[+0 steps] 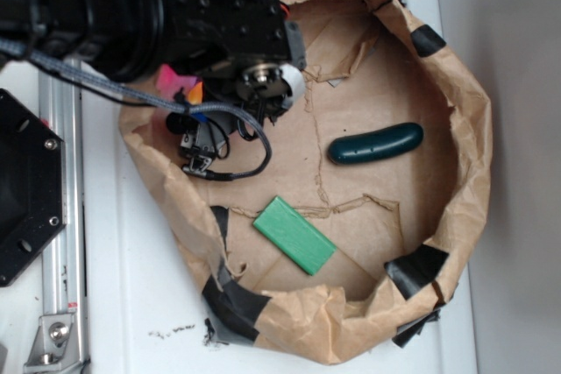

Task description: Grab the yellow duck.

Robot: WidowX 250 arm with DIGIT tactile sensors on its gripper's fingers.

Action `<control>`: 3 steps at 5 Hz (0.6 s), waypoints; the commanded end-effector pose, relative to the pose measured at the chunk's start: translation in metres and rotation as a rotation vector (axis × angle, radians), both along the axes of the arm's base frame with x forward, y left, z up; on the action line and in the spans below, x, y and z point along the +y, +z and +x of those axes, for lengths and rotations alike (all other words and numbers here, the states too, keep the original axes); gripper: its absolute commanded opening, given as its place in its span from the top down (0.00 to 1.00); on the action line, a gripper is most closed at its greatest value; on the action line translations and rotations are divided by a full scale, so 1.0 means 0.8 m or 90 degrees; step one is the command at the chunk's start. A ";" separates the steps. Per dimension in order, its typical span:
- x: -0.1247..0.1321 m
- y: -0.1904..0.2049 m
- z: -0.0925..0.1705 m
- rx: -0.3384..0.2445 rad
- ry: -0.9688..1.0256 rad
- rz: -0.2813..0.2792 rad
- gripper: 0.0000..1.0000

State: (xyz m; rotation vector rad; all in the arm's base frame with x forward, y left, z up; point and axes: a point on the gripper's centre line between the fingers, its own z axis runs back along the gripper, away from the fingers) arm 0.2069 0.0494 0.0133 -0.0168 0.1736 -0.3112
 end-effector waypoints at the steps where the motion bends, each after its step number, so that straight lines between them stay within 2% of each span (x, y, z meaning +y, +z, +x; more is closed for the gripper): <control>1: -0.009 0.015 0.008 -0.039 -0.007 -0.008 1.00; 2: -0.037 0.078 0.049 -0.146 -0.006 -0.006 1.00; 3: -0.061 0.147 0.084 -0.222 0.041 -0.024 1.00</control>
